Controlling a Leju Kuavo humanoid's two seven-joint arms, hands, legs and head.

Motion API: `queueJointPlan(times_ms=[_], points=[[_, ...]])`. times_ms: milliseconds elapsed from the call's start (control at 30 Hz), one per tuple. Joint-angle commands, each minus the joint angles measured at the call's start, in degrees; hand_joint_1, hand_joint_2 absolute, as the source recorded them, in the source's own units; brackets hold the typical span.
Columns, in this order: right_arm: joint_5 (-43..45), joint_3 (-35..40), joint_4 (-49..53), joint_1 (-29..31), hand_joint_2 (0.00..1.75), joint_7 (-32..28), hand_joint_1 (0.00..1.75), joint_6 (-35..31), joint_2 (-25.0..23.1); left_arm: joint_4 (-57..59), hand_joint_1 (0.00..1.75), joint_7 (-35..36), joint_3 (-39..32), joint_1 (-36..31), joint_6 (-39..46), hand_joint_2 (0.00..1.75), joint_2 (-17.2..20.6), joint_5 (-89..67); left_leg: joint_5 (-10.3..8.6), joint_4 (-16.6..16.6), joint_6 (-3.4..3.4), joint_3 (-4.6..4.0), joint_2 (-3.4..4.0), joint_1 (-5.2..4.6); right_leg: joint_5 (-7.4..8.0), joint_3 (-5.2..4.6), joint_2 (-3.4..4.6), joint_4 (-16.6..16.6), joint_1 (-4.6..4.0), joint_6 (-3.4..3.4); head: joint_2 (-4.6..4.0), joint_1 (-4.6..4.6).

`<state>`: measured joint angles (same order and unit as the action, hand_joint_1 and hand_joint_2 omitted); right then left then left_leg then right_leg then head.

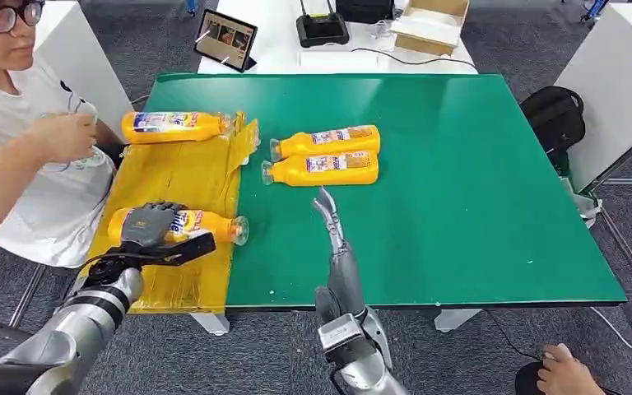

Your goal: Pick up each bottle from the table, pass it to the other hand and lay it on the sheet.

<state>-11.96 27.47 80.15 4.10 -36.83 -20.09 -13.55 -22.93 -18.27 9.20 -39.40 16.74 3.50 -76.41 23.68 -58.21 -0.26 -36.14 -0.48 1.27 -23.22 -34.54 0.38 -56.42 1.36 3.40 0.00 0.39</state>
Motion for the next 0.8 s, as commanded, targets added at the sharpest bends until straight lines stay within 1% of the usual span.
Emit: queueJointPlan(times_ms=[33,200,233,267,300,400,467,500,567,633,667,700,800], points=[[0.0,0.5,-4.9,1.9,0.00,1.5,0.00,0.4,0.4,5.7,0.00,0.3,-3.4,-1.1,-6.9,1.75,-1.1,4.4,0.07,0.1,0.09,0.31,0.14,-0.01,-0.02,0.28,0.07,0.1,-0.04,-0.15,0.00,0.02],[0.0,0.5,-4.9,1.9,0.00,1.5,0.00,0.4,0.4,5.7,0.00,0.3,-3.4,-1.1,-6.9,1.75,-1.1,4.4,0.05,0.1,0.07,0.36,0.11,-0.03,-0.03,0.32,0.04,0.1,0.00,-0.12,0.00,0.00],[0.0,0.4,-5.1,1.9,0.00,1.7,0.00,0.5,0.3,5.9,0.00,0.0,-4.1,-1.1,-7.8,1.75,-1.2,5.3,0.03,0.1,0.05,0.28,0.07,-0.02,-0.01,0.26,0.03,0.1,0.00,-0.09,0.00,0.00],[0.2,0.1,-5.5,1.9,0.00,2.1,0.00,0.7,0.2,5.6,0.00,-0.6,-4.8,-0.9,-8.7,1.75,-1.2,6.3,0.08,0.1,0.08,0.42,0.13,0.00,-0.03,0.40,0.06,0.1,-0.04,-0.17,0.00,0.00],[0.3,0.0,-5.8,1.9,0.00,2.3,0.00,0.9,0.1,5.1,0.00,-1.6,-5.9,-0.4,-8.3,1.75,-1.4,7.7,0.06,0.1,0.07,0.35,0.12,-0.03,-0.02,0.32,0.07,0.1,-0.01,-0.13,0.00,0.00],[1.2,-0.7,-7.4,2.3,0.00,3.1,0.00,2.0,-0.3,5.1,0.00,-5.3,-9.5,0.4,-13.4,1.75,-1.7,13.5,0.04,0.1,0.06,0.34,0.12,-0.03,-0.01,0.31,0.08,0.1,0.01,-0.10,0.00,0.00],[2.0,-1.4,-8.4,2.6,0.00,3.5,0.00,2.6,-0.5,4.8,0.00,-7.4,-10.8,0.9,-16.6,1.75,-1.5,16.1,0.04,0.1,0.07,0.42,0.14,-0.04,-0.01,0.39,0.10,0.1,0.00,-0.13,0.00,0.00],[2.5,-1.8,-8.8,2.6,0.00,3.7,0.00,2.8,-0.7,4.5,0.00,-8.0,-11.1,1.1,-17.5,1.75,-1.5,17.1,0.05,0.2,0.10,0.51,0.19,-0.02,0.00,0.47,0.13,0.2,-0.03,-0.19,0.00,-0.02],[2.7,-1.9,-9.5,2.8,0.00,3.9,0.00,3.3,-0.5,4.2,0.00,-9.7,-12.3,1.3,-19.8,1.75,-1.6,19.5,0.02,0.1,0.07,0.50,0.04,-0.05,-0.04,0.50,0.06,0.1,0.02,-0.12,0.00,-0.02],[2.9,-1.9,-9.8,2.8,0.00,4.0,0.00,3.5,-0.5,4.0,0.00,-10.1,-12.6,1.3,-20.4,1.75,-1.6,20.1,0.02,0.1,0.07,0.59,0.03,-0.03,-0.05,0.59,0.06,0.1,0.00,-0.14,0.00,-0.02],[2.9,-1.9,-10.1,3.0,0.00,4.1,0.00,3.6,-0.5,4.1,0.00,-12.2,-13.7,1.1,-24.9,1.75,-1.5,22.7,0.01,0.2,0.10,0.67,0.09,-0.03,-0.01,0.66,0.09,0.2,-0.02,-0.19,0.00,0.00],[2.9,-1.9,-10.1,3.0,0.00,4.1,0.00,3.6,-0.5,4.1,0.00,-12.3,-13.7,1.2,-25.0,1.75,-1.3,22.7,0.01,0.2,0.09,0.65,0.02,-0.05,-0.04,0.66,0.05,0.2,0.01,-0.15,0.00,0.00],[3.3,-2.3,-11.1,3.3,0.00,4.0,0.00,4.1,-0.6,3.3,0.00,-15.7,-14.2,1.5,-31.8,1.75,-0.5,26.0,0.01,0.2,0.10,0.75,0.13,-0.04,0.00,0.73,0.14,0.2,-0.01,-0.20,0.00,0.00]])
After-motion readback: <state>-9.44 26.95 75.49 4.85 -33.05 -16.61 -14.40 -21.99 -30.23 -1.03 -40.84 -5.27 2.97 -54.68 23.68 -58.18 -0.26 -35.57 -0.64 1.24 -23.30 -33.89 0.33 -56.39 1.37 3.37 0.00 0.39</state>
